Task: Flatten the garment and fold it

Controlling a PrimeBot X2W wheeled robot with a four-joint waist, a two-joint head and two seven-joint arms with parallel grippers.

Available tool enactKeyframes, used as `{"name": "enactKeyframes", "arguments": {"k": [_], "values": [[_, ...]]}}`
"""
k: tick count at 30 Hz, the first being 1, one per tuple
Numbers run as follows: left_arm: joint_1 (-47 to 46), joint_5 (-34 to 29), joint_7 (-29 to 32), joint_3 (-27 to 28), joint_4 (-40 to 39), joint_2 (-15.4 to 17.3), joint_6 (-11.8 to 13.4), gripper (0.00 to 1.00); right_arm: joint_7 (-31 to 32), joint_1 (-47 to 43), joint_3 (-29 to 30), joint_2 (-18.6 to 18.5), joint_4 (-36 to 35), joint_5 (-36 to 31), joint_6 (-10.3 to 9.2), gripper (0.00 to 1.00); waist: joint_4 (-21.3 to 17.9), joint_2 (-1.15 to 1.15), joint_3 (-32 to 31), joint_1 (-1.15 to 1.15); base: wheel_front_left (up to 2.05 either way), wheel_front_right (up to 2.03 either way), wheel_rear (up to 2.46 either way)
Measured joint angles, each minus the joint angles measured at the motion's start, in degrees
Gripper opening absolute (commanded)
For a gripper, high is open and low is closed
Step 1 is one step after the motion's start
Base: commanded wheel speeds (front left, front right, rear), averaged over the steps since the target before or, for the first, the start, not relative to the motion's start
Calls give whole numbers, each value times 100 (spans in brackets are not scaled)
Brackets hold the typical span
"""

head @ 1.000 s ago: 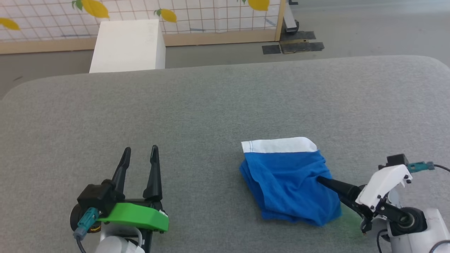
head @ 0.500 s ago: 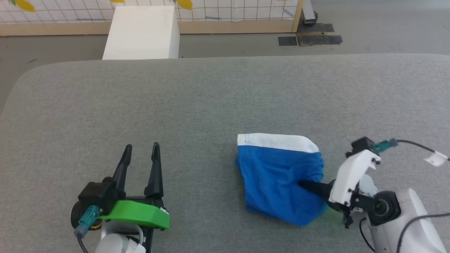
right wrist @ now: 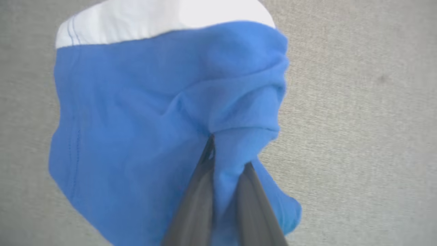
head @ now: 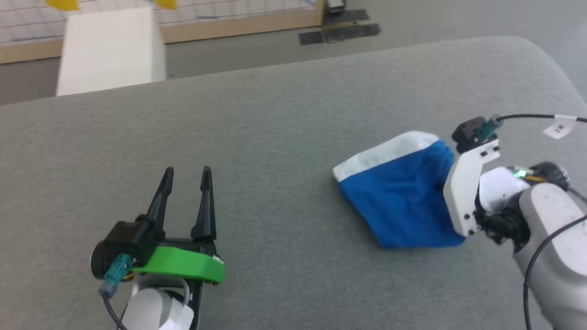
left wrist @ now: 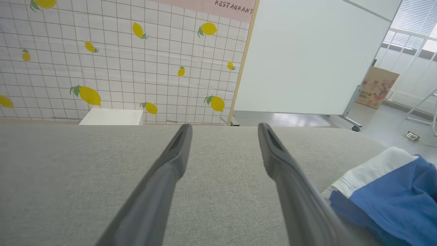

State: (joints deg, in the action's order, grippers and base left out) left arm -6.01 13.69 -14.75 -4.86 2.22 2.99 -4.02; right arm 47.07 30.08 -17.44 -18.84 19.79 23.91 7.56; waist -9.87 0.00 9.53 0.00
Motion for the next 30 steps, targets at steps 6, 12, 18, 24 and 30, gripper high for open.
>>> {"name": "enactKeyframes", "arguments": {"k": [6,12,18,24,30], "values": [[-280,-243,-1,-46,-33,-1,-37,100,-669,542,-415,-363,610,-634,1,0,-636,0,196,0,0,0,0],[-726,-525,-3,-258,36,41,-125,100,-1726,1138,-328,-420,1562,-1121,2,0,-1245,0,534,0,0,0,0],[-1093,-631,2,-444,59,131,-155,100,-2639,1690,118,-489,2532,-1777,1,0,-1546,0,1060,0,0,0,0],[-1178,-765,94,-472,78,304,-155,100,-3371,2029,730,-416,3308,-2307,3,0,-1629,0,1571,1,0,0,0],[-1176,-755,101,-463,73,313,-140,100,-3887,2262,1236,-438,3783,-2963,3,100,-1502,0,1770,1,0,0,0]]}}
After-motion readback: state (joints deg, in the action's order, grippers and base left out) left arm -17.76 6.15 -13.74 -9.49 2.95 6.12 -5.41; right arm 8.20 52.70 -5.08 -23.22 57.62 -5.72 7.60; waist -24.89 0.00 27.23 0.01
